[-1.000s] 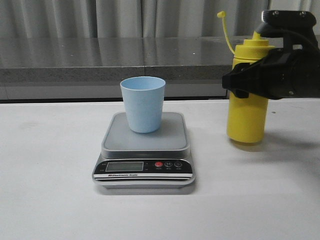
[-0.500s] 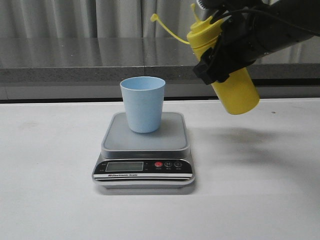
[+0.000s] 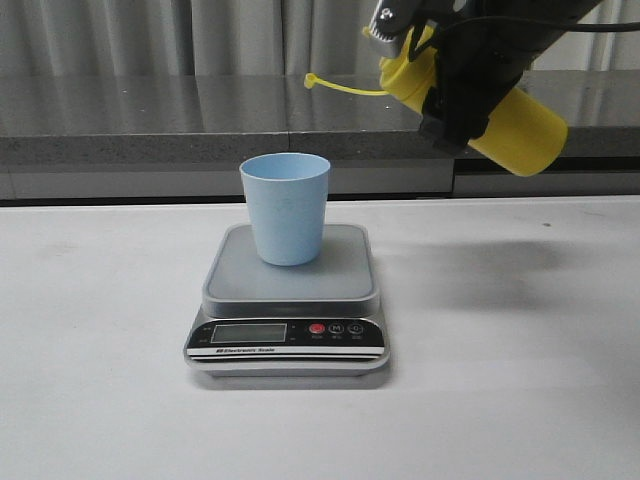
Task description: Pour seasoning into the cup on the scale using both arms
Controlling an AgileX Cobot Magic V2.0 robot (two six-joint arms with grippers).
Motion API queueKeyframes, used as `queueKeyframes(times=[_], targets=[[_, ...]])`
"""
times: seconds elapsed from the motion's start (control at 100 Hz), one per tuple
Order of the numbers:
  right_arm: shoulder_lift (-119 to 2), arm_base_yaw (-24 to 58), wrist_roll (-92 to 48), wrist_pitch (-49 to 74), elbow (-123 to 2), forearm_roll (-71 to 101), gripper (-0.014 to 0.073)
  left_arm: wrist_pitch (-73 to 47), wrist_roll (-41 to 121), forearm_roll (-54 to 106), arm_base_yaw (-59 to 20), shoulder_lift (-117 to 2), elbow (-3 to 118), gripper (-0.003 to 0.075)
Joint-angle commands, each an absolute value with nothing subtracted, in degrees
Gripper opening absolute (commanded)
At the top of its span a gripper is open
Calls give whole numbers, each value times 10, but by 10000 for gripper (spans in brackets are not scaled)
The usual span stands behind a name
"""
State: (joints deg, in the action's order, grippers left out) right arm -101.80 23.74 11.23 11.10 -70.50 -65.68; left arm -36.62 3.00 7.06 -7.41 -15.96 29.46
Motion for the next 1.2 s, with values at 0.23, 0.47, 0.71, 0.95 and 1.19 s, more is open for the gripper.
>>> queueKeyframes(times=[0.23, 0.47, 0.71, 0.95, 1.19], targets=[[-1002, 266, 224, 142, -732, -941, -59, -326, 25, 79, -74, -164, 310, -20], [-1002, 286, 218, 141, -730, -1031, -59, -326, 25, 79, -74, -164, 310, -20], [-1003, 287, 148, 136, -730, -1031, -59, -326, 25, 79, -74, -164, 310, -20], [-1004, 290, 84, 135, -730, -1031, -59, -326, 25, 79, -74, -164, 310, -20], [-1013, 308, 32, 165, -730, -1031, -59, -326, 25, 79, -74, -164, 310, -20]])
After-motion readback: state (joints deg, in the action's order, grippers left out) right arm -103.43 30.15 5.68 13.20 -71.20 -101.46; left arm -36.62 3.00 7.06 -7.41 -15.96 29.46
